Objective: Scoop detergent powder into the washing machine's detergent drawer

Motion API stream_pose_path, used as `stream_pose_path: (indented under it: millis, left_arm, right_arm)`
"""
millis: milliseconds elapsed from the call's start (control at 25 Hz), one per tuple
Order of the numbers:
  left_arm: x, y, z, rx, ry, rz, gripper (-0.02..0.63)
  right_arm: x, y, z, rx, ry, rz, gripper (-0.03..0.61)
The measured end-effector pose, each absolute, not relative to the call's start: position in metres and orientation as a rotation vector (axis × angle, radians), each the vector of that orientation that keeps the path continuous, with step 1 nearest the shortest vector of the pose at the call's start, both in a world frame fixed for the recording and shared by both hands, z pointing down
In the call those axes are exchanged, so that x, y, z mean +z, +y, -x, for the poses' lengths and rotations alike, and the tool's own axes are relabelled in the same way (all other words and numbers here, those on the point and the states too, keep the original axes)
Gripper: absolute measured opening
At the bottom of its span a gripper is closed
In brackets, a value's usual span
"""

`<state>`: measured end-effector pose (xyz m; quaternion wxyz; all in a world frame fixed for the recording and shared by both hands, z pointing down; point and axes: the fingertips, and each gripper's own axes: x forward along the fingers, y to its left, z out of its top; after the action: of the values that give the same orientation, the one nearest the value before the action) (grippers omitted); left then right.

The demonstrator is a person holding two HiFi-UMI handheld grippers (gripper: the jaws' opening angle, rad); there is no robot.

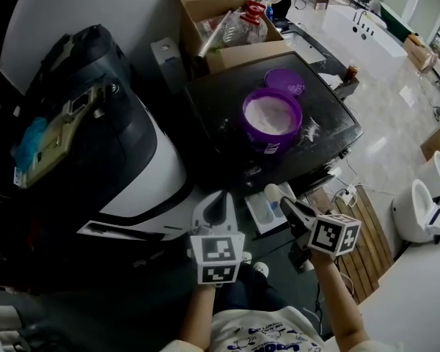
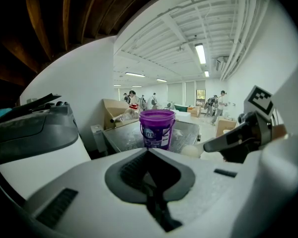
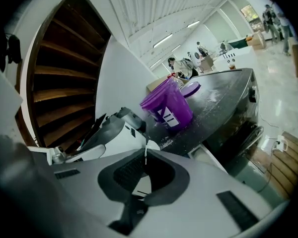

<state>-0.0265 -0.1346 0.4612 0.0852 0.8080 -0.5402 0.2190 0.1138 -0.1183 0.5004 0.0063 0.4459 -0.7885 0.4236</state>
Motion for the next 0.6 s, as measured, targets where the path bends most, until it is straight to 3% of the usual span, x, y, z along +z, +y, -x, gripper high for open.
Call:
stream_pose_path:
  millis: [600]
  left_arm:
    - [0.481, -0.129, 0.029, 0.673, -1.558, -2.405, 0.002]
  right_arm:
    - [0.549, -0.108, -0.098, 0.891, -2.323, -1.282, 0.02]
